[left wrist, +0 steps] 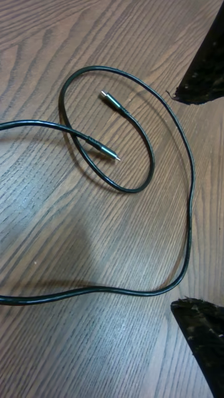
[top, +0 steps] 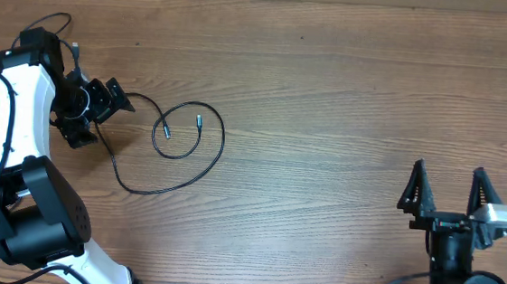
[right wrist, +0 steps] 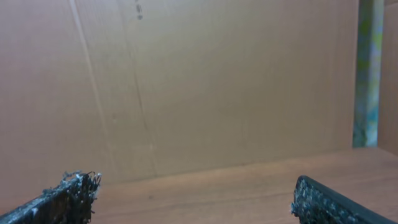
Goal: Untangle cables
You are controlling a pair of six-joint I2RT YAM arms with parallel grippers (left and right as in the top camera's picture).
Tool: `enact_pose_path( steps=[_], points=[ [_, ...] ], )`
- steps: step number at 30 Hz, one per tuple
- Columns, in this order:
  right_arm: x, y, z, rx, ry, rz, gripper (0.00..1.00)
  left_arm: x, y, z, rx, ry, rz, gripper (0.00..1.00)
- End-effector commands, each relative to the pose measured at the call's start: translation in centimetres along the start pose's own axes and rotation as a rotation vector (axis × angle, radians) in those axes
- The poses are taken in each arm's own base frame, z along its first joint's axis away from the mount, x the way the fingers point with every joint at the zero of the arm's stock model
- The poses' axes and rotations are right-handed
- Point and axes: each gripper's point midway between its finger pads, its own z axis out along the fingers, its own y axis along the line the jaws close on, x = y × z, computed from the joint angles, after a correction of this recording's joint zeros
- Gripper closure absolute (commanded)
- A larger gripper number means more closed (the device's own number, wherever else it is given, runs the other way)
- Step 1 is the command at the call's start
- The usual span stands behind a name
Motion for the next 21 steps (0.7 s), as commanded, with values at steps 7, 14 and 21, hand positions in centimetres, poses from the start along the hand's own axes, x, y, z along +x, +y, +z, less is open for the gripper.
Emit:
enact_pose_path(
  steps=[7, 14, 21],
  points=[
    [5.9, -1.5, 0.6, 0.018, 0.050, 0.004, 0.00, -0.3, -0.1, 0.0, 0.002, -0.004, -0.011, 0.01],
    [8.7, -2.7, 0.5, 0.063, 0.092, 0.009, 0.00, -0.3, -0.1, 0.0, 0.002, -0.003, -0.010, 0.00],
    [11.1, -3.4, 0.1, 0.102, 0.189, 0.020, 0.00, -0.3, -0.1, 0.0, 0.002, -0.004, -0.010, 0.00]
  ],
)
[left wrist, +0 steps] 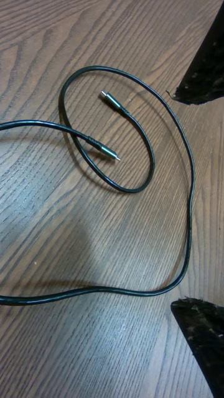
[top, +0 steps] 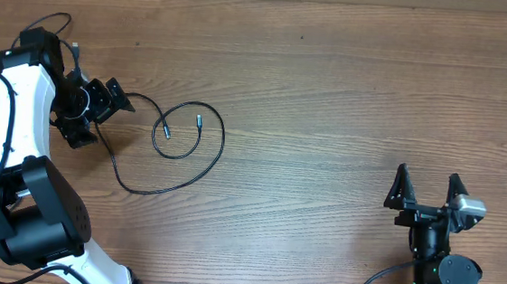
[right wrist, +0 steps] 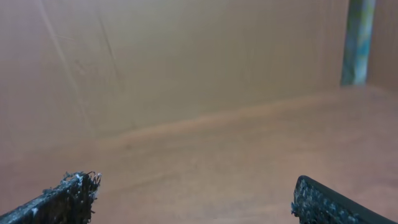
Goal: Untangle cables
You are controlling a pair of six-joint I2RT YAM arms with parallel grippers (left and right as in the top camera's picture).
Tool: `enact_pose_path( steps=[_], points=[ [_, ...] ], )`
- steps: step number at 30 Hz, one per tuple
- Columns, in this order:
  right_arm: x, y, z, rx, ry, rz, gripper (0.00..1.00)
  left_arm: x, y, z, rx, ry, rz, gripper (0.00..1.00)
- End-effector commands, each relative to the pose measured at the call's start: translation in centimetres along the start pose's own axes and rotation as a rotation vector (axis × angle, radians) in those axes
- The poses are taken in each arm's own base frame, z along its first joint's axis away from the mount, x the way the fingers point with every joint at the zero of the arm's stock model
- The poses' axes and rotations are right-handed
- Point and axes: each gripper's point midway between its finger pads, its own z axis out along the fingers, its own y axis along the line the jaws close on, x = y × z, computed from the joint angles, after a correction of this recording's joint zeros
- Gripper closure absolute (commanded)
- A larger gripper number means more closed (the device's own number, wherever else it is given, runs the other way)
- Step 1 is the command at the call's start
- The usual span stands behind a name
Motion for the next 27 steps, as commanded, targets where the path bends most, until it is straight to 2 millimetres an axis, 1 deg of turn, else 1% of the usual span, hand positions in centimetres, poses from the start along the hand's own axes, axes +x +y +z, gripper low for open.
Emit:
enact_pose_path(
  steps=[1, 7, 12, 27],
  points=[
    [0.98, -0.56, -0.03, 0.030, 0.027, -0.002, 0.00, -0.33, -0.08, -0.01, 0.002, -0.003, -0.010, 0.00],
    [0.99, -0.67, -0.03, 0.036, 0.027, -0.027, 0.00, -0.33, -0.09, -0.02, 0.002, -0.004, -0.011, 0.00],
    [1.08, -0.20, -0.01, 0.019, 0.031, -0.084, 0.00, -0.34, -0.08, -0.02, 0.001, -0.004, -0.011, 0.00],
    [1.03, -0.09, 0.00, 0.015, 0.028, -0.085, 0.00, -0.33, -0.08, -0.01, 0.002, -0.003, -0.011, 0.00]
  ],
)
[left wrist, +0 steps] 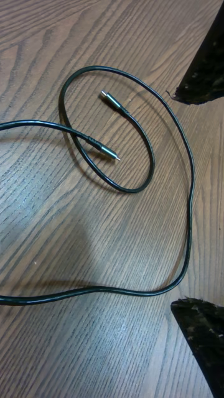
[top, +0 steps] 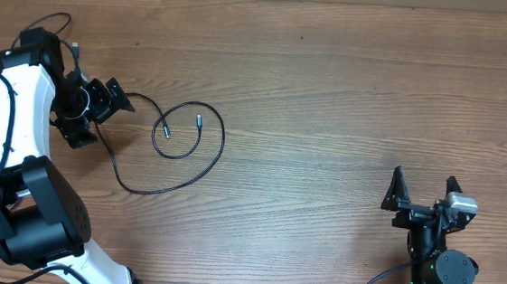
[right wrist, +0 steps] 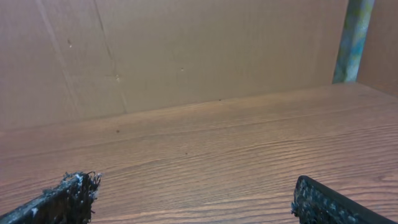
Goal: Untangle cables
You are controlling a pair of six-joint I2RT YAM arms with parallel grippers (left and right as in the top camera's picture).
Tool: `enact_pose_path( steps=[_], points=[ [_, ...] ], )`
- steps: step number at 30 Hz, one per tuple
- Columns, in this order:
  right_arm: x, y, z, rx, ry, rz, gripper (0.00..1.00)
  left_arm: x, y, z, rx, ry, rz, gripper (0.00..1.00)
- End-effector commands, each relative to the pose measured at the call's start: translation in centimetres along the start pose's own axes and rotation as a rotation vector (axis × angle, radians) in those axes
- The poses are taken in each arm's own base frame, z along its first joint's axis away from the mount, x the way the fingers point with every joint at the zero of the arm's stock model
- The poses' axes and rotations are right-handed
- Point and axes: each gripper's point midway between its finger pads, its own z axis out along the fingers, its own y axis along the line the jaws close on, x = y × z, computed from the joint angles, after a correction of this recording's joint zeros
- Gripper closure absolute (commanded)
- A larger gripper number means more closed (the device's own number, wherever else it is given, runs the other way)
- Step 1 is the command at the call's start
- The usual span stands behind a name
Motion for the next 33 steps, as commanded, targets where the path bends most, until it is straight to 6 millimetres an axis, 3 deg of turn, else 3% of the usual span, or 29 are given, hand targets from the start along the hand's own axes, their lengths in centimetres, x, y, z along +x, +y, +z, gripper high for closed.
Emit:
enact_pose_path(
  steps=[1, 10, 14, 17, 21, 22, 25, 26, 27, 33],
  points=[
    [0.1, 0.0, 0.0, 0.003, -0.009, -0.009, 0.00, -0.3, -0.1, 0.0, 0.002, -0.004, -0.010, 0.01],
    [0.1, 0.0, 0.0, 0.003, -0.009, -0.009, 0.00, -0.4, -0.1, 0.0, 0.003, -0.007, -0.009, 0.00],
    [0.1, 0.0, 0.0, 0.003, -0.009, -0.009, 0.00, -0.2, -1.1, -2.1, 0.026, -0.071, 0.023, 0.01],
    [0.1, 0.0, 0.0, 0.003, -0.009, -0.009, 0.00, 0.7, -2.7, -4.7, 0.058, -0.148, 0.076, 0.00],
    [0.1, 0.0, 0.0, 0.003, -0.009, -0.009, 0.00, 3.6, -6.2, -8.7, 0.117, -0.259, 0.201, 0.00],
    [0.1, 0.0, 0.0, 0.003, -0.009, -0.009, 0.00, 5.9, -8.2, -10.6, 0.155, -0.304, 0.285, 0.01],
    [0.1, 0.0, 0.0, 0.003, -0.009, -0.009, 0.00, 9.8, -11.0, -13.6, 0.192, -0.402, 0.463, 0.00],
    [0.1, 0.0, 0.0, 0.003, -0.009, -0.009, 0.00, 10.4, -11.1, -14.5, 0.159, -0.463, 0.531, 0.01],
    [0.1, 0.0, 0.0, 0.003, -0.009, -0.009, 0.00, 12.2, -11.0, -16.5, 0.125, -0.551, 0.617, 0.00],
    [0.1, 0.0, 0.0, 0.003, -0.009, -0.009, 0.00, 17.3, -9.1, -22.6, 0.210, -0.761, 0.699, 0.01]
  ],
)
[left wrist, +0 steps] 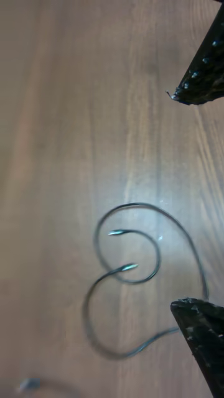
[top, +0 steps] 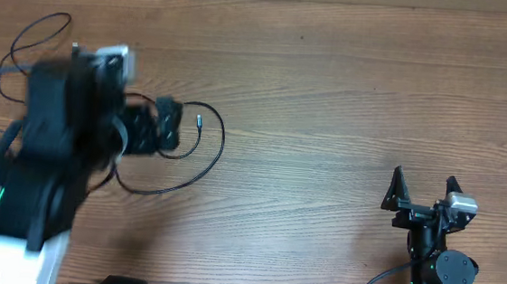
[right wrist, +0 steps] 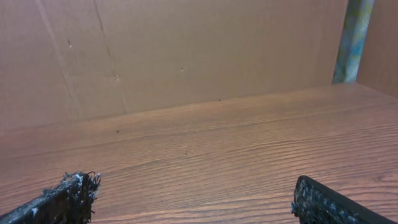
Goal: Untangle cables
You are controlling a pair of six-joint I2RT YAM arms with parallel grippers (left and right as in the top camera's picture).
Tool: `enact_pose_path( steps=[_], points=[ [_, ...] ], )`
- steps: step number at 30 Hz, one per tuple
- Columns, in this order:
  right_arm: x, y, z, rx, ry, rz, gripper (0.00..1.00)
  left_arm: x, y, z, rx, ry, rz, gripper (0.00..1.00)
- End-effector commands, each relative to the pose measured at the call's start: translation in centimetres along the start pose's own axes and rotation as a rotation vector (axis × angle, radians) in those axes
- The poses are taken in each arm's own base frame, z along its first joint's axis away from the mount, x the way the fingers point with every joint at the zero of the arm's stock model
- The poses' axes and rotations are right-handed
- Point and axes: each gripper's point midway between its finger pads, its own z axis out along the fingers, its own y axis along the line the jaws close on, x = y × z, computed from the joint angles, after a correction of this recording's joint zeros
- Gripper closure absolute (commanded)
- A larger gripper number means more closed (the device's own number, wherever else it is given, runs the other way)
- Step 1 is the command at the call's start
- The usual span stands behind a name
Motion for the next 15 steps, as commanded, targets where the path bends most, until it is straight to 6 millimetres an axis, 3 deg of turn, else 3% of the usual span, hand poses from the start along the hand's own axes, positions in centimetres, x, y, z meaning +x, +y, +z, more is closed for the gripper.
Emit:
enact_pose_path(
  steps=[1, 5, 9, 12, 15],
  points=[
    [0.0, 0.0, 0.0, 0.002, -0.009, -0.009, 0.00, 0.3, 0.7, -4.9, -0.044, -0.149, 0.089, 0.01],
    [0.0, 0.0, 0.0, 0.003, -0.010, -0.009, 0.00, 2.9, 1.1, -7.7, -0.030, -0.235, 0.145, 0.00],
    [0.0, 0.0, 0.0, 0.002, -0.009, -0.009, 0.00, 6.5, 1.7, -8.7, 0.020, -0.372, 0.154, 0.01],
    [0.0, 0.0, 0.0, 0.002, -0.009, -0.009, 0.00, 8.5, 2.1, -8.2, 0.052, -0.453, 0.160, 0.01],
    [0.0, 0.0, 0.0, 0.002, -0.009, -0.008, 0.00, 10.4, 3.1, -6.2, 0.057, -0.518, 0.143, 0.00]
  ],
)
